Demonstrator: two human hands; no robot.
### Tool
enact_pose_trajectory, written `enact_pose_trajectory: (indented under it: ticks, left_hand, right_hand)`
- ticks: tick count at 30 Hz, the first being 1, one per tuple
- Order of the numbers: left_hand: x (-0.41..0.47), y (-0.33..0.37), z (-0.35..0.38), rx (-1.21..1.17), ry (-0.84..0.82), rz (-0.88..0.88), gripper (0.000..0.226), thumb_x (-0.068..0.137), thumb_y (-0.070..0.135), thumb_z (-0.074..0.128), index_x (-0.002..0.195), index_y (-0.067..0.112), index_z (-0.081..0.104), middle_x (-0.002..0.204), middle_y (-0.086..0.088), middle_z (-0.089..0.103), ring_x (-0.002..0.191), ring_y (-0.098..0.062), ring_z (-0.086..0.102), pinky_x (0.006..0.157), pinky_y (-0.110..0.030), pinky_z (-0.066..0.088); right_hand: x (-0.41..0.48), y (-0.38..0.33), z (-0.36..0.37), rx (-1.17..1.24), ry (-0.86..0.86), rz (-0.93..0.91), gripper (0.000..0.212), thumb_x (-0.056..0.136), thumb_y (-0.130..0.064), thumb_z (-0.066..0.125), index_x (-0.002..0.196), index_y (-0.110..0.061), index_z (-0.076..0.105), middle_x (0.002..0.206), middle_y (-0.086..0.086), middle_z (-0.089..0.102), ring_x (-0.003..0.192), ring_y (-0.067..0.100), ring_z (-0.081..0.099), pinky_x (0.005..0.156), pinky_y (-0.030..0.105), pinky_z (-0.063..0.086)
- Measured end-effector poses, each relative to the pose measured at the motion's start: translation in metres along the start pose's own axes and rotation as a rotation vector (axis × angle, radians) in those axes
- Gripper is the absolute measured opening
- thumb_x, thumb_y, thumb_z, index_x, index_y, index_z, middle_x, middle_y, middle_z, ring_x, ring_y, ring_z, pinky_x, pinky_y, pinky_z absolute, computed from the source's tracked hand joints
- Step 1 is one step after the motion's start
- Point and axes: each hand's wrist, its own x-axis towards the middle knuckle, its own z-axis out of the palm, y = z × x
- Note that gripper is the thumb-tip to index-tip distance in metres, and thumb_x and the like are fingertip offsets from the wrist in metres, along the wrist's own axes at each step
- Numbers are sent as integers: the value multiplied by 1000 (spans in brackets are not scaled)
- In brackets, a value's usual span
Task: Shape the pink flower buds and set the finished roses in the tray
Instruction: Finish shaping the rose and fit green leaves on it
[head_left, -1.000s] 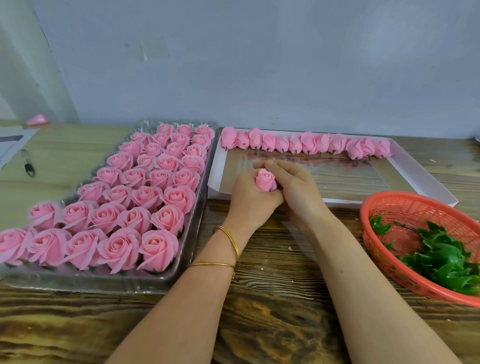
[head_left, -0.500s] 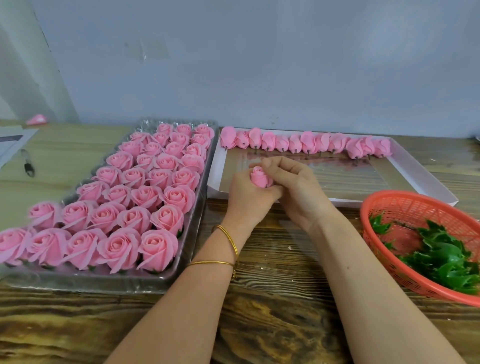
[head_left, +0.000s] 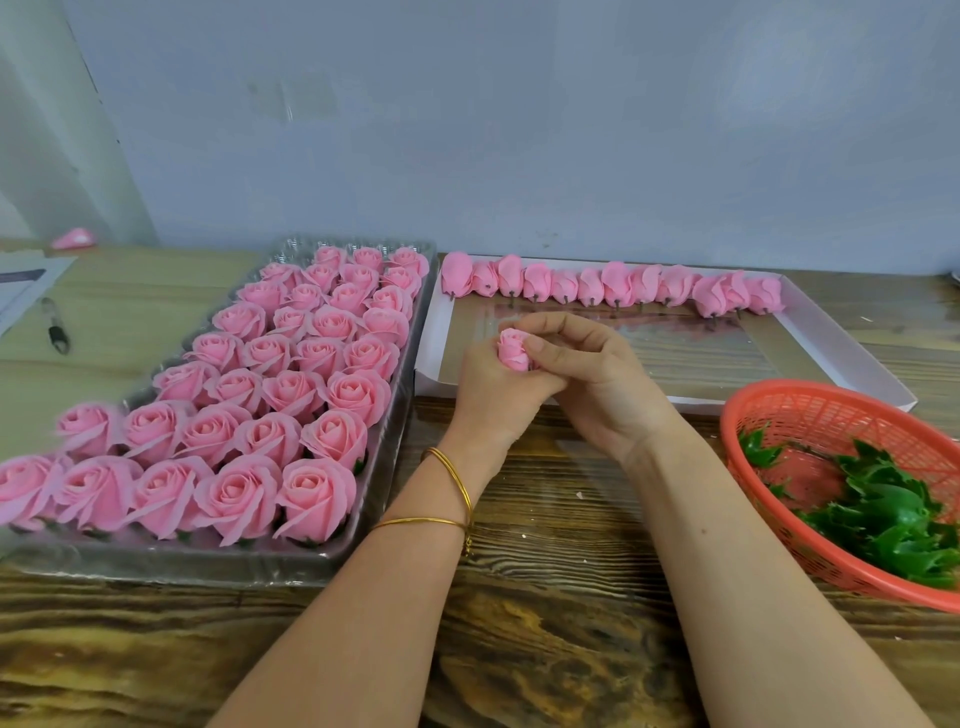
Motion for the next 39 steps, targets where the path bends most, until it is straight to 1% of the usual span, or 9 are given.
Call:
enact_pose_trajectory:
  ticks: [7,13,18,22,25,28,31,35,39]
  left_hand:
    - [-1,0,0,-9,-24,-21,35,62,3,70,63,38,70,61,14,67,61,2,63,50,-10,44]
    - [0,-3,-2,45,-26,-8,30,63,7,71,68,37,70,69,14,70,71,-1,68,59,-14,51]
    - [0,-7,-1,202,32,-6,26,66,1,73,64,25,63,65,1,68,68,-13,66,61,-29,54]
    - [-1,-6,1,343,22,30,26,69,2,75,64,24,62,66,-3,67,69,-16,66,62,-29,54]
    - [1,-5,1,431,17,52,22,73,9,75,66,25,63,64,6,64,68,-9,64,59,-23,51]
    - [3,-6,0,512,0,82,7,77,12,74,78,17,70,64,12,61,69,-4,61,55,-6,42]
    - [5,-9,0,546,16,102,9,78,11,71,81,19,71,63,16,57,68,-4,57,53,-2,39]
    - [7,-12,-1,568,17,106,11,83,15,65,82,24,73,66,14,58,73,-7,57,55,0,38]
    - [5,-10,1,527,47,108,20,82,20,56,73,38,59,65,23,50,70,-2,52,56,1,36]
  right_hand:
    - [0,-2,1,32,-6,3,26,69,0,64,94,-3,65,90,9,72,84,18,67,76,27,54]
    - [1,-3,-1,40,6,5,26,65,2,64,91,-4,65,94,10,72,85,19,68,73,28,55]
    - [2,-6,-1,11,59,25,26,77,15,50,86,-2,66,92,10,71,77,17,67,65,25,54]
    - [2,-4,4,-77,145,-53,16,80,-3,64,68,-12,71,84,9,70,77,14,66,69,23,53]
    - [2,1,6,-242,211,-137,20,84,-5,71,65,-11,67,78,12,66,77,18,61,73,29,49]
    - [2,3,9,-388,220,-200,19,86,-5,71,68,-8,66,62,0,64,66,13,59,74,26,52]
    - [1,3,10,-465,214,-221,22,85,-3,71,64,-10,65,57,-5,62,60,9,57,74,27,53]
    - [2,5,12,-565,232,-257,30,82,0,70,59,-18,63,58,-11,63,67,8,61,76,21,53]
    - [2,6,13,-590,223,-266,22,81,-2,74,67,-18,67,70,-9,68,76,3,64,72,13,48]
